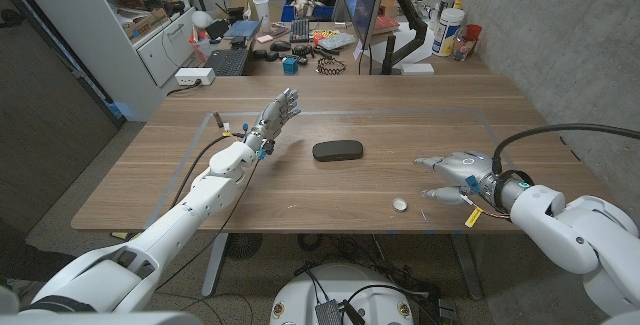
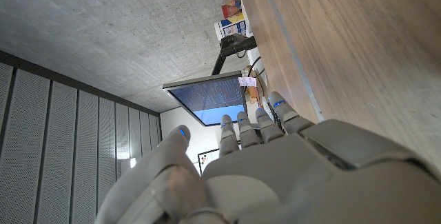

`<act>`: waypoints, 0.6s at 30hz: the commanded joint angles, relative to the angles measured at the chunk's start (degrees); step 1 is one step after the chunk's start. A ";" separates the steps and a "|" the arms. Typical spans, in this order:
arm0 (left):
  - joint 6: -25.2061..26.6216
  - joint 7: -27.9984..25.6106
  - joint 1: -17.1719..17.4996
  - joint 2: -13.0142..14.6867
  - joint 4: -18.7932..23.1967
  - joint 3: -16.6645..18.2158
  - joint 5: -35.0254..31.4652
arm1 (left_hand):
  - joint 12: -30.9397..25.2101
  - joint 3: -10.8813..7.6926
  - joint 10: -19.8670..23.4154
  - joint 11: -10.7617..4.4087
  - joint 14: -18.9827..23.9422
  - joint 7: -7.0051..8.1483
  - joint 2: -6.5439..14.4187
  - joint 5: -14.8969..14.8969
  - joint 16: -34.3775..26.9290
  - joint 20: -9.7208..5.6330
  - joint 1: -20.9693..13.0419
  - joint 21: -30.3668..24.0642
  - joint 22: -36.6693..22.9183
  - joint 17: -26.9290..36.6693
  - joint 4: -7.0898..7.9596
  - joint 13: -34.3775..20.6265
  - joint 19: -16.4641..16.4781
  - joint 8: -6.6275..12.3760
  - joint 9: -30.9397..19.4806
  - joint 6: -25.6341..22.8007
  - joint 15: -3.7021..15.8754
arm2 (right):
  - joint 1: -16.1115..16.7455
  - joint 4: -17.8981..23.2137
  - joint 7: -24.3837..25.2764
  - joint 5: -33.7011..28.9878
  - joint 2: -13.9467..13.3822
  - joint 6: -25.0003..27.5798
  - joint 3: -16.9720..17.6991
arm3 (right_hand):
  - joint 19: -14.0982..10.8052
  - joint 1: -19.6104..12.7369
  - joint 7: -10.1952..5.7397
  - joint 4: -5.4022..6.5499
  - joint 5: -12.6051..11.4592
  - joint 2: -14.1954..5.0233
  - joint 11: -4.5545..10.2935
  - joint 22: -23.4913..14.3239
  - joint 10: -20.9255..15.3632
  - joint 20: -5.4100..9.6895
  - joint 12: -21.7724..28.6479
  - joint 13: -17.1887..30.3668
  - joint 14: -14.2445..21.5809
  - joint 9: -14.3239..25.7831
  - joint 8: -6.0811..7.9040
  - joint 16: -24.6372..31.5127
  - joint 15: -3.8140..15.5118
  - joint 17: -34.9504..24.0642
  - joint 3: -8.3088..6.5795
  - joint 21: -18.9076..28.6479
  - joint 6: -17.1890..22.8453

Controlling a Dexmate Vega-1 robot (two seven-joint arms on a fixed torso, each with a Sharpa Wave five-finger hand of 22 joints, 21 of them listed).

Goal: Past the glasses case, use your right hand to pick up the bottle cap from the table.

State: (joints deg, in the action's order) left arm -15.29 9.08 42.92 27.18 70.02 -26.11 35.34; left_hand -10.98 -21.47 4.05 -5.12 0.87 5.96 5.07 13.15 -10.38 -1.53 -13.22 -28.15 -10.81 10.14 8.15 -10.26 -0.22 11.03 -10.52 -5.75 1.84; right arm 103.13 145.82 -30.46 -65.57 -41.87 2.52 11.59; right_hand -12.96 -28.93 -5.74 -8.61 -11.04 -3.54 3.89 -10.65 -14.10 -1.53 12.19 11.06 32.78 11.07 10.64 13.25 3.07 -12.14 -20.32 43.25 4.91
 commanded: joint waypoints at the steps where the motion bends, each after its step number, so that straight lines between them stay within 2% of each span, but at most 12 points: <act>1: -0.13 0.64 -0.12 0.09 -0.77 0.14 0.32 | -0.22 0.16 0.00 0.26 0.17 0.09 0.01 0.41 -0.15 -0.04 0.58 0.34 -0.06 0.12 -0.10 -0.30 0.04 0.19 -0.09 -0.36 2.44 | -0.95 -0.05 -0.90 -1.64 -1.53 1.63 -2.70 | -0.43 0.03 -0.07 0.12 -0.62 0.25 0.00 -0.21 0.24 -0.07 0.12 0.20 0.14 0.12 0.60 0.09 4.98 -0.19 -0.16 0.36 0.30; 13: -0.47 1.36 -0.27 -0.11 -1.69 0.26 0.71 | -0.20 0.23 -0.07 0.27 0.22 0.07 0.03 0.49 -0.18 0.00 0.67 0.40 -0.06 0.12 -0.13 -0.30 0.08 0.22 -0.09 -0.48 2.44 | -1.67 0.02 -1.25 -2.22 -3.42 2.59 -4.96 | -0.67 -1.57 -0.48 -0.69 -0.95 0.61 0.35 -0.20 0.01 -0.14 0.27 0.21 0.52 0.12 0.82 -0.06 5.35 -0.07 -0.60 0.38 0.64; 15: -0.49 1.35 -0.22 -0.11 -1.70 0.29 0.74 | -0.19 0.24 -0.10 0.28 0.22 0.06 0.03 0.51 -0.18 -0.03 0.68 0.42 -0.06 0.12 -0.14 -0.30 0.08 0.22 -0.09 -0.48 2.46 | -1.62 -0.04 -0.93 -1.77 -3.58 2.61 -4.91 | -0.71 -1.89 -1.77 -0.68 -1.06 0.56 0.47 -0.20 -0.19 -0.11 0.37 0.22 0.61 0.12 1.03 -0.09 5.36 -0.12 -0.72 0.37 1.16; 18: -0.33 1.54 -0.10 -0.17 -1.61 0.45 1.19 | -0.20 0.26 -0.08 0.26 0.23 0.10 0.03 0.54 -0.19 0.04 0.71 0.45 -0.06 0.11 -0.15 -0.30 0.07 0.21 -0.09 -0.48 2.47 | -1.85 -0.07 -1.29 -1.68 -3.96 2.96 -5.39 | -0.73 -2.09 -2.02 -0.67 -1.14 0.48 0.40 -0.20 -0.31 -0.07 0.42 0.22 0.68 0.12 0.99 -0.10 5.36 -0.15 -0.82 0.36 1.06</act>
State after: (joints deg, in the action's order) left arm -15.40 10.05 42.77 27.19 68.90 -25.95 35.84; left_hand -10.98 -21.47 3.83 -4.91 0.87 5.95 5.07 13.36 -10.38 -1.52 -12.76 -27.71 -10.80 10.14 8.15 -10.26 -0.22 11.03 -10.52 -5.74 1.83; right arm 101.79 145.76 -31.46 -67.50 -44.56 4.44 7.63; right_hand -13.16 -30.43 -6.94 -9.09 -11.89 -2.96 3.88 -10.66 -14.11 -1.74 12.19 11.05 32.77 11.06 11.09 13.25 3.07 -12.13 -20.81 43.25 5.97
